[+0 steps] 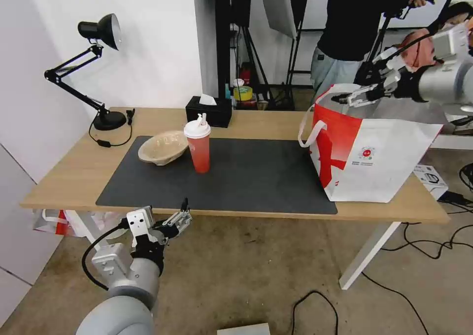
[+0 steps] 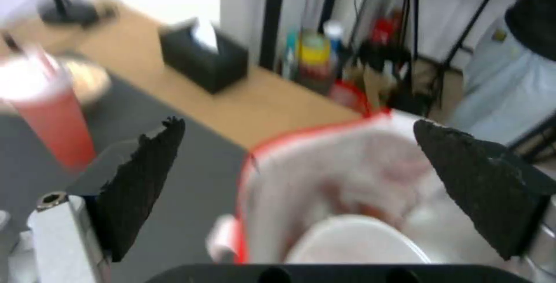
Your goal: Pick up the trash from the table and place it into the takeout bag.
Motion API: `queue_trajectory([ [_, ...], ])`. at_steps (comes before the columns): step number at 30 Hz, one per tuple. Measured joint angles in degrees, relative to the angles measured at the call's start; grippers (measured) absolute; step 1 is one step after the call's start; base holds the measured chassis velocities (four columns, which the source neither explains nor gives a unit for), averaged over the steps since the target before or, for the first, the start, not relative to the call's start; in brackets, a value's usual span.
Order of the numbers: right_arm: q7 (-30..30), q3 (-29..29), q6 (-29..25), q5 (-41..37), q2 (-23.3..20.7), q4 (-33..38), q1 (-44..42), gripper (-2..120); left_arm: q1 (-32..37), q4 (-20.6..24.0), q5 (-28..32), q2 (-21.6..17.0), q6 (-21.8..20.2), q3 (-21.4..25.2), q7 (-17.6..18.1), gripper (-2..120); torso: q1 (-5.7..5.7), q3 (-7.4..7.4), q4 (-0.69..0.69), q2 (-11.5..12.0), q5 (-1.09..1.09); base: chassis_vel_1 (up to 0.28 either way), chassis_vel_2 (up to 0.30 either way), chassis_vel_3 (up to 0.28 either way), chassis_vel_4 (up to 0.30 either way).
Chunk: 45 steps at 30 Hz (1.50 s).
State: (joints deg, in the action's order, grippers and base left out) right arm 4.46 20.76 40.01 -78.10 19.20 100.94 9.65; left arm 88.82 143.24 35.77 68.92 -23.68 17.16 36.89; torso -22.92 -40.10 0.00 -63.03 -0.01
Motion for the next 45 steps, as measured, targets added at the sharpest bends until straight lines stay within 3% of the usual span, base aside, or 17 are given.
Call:
queue_trajectory([
  [1,0.0,0.0,0.0,0.0,0.0,0.0,0.0,100,0.0,0.0,0.0,0.0,0.0,0.0,0.0,100,0.00,0.00,0.00,0.0,0.00,0.000,0.000,0.000,0.000],
  [3,-4.2,-4.3,-10.1,-4.1,-1.2,5.9,-6.0,100,0.0,0.0,-0.1,0.1,0.1,0.0,0.0,100,0.00,0.00,0.00,0.0,0.00,0.000,0.000,0.000,0.000],
  [5,-8.4,-6.0,-16.1,-6.3,-1.4,9.8,-8.8,100,0.1,0.0,-0.4,0.3,0.2,0.0,-0.2,100,0.00,0.00,-0.01,0.0,0.02,0.000,0.000,0.000,0.000],
  [6,-8.4,-6.0,-16.1,-6.3,-1.4,9.8,-8.8,100,0.1,0.0,-0.4,0.3,0.2,0.0,-0.2,100,0.00,0.00,-0.01,0.0,0.02,0.000,0.000,0.000,0.000],
  [9,-16.7,-8.8,-25.7,-9.1,-0.9,15.6,-13.5,100,0.5,0.0,-0.7,0.6,0.2,0.3,-0.3,100,0.00,0.00,0.00,0.0,0.00,0.000,0.000,0.000,0.000],
  [11,-19.3,-8.9,-27.9,-8.9,-0.7,17.3,-14.3,100,0.7,0.0,-0.8,0.5,0.3,0.5,-0.3,100,0.00,0.00,0.00,0.0,0.01,0.000,0.000,0.000,0.000],
  [13,-27.2,-8.2,-33.0,-5.5,0.6,22.2,-16.3,100,0.9,0.0,-0.8,0.4,0.4,0.7,-0.4,100,0.00,0.00,0.00,0.0,-0.01,0.000,0.000,0.000,0.000],
  [16,-32.5,-6.8,-37.7,1.2,2.6,25.7,-18.6,100,1.1,0.0,-0.8,0.5,0.4,0.8,-0.4,100,0.00,0.00,0.01,0.0,-0.01,0.000,0.000,0.000,0.000],
  [18,-32.5,-6.8,-37.7,1.2,2.6,25.7,-18.6,100,1.1,0.0,-0.8,0.5,0.4,0.8,-0.4,100,0.00,0.00,0.01,0.0,-0.01,0.000,0.000,0.000,0.000],
  [20,-37.9,-5.9,-45.1,19.2,5.6,30.5,-28.1,100,1.5,0.0,-1.1,0.8,0.4,0.7,-0.5,100,0.00,0.00,0.02,0.0,0.00,0.000,0.000,0.000,0.000],
  [22,-39.3,-6.7,-46.8,27.1,6.3,31.9,-34.3,100,1.6,0.0,-1.2,0.9,0.4,0.9,-0.5,100,0.00,0.00,0.00,0.0,0.01,0.000,0.000,0.000,0.000],
  [23,-39.3,-6.7,-46.8,27.1,6.3,31.9,-34.3,100,1.6,0.0,-1.2,0.9,0.4,0.9,-0.5,100,0.00,0.00,0.00,0.0,0.01,0.000,0.000,0.000,0.000],
  [26,-42.0,-8.8,-49.6,41.5,8.1,32.6,-43.5,100,1.4,0.0,-1.2,1.1,0.4,1.1,-0.5,100,0.00,0.00,0.00,0.0,0.01,0.000,0.000,0.000,0.000],
  [27,-42.0,-8.8,-49.6,41.5,8.1,32.6,-43.5,100,1.4,0.0,-1.2,1.1,0.4,1.1,-0.5,100,0.00,0.00,0.00,0.0,0.01,0.000,0.000,0.000,0.000],
  [32,-46.0,-13.0,-51.1,56.2,13.7,33.4,-55.2,100,1.3,0.0,-1.2,1.5,0.3,1.1,-0.5,100,0.00,0.00,-0.01,0.0,0.02,0.000,0.000,0.000,0.000],
  [37,-49.0,-13.7,-51.6,62.1,17.4,33.1,-61.5,100,1.4,0.0,-1.1,1.5,0.2,1.2,-0.4,100,0.00,0.00,0.00,0.0,0.00,0.000,0.000,0.000,0.000],
  [45,-50.9,-13.8,-51.7,66.4,19.4,32.0,-65.7,100,1.5,0.0,-1.1,1.8,0.2,1.1,-0.4,100,0.00,0.00,-0.01,0.0,0.01,0.000,0.000,0.000,0.000],
])
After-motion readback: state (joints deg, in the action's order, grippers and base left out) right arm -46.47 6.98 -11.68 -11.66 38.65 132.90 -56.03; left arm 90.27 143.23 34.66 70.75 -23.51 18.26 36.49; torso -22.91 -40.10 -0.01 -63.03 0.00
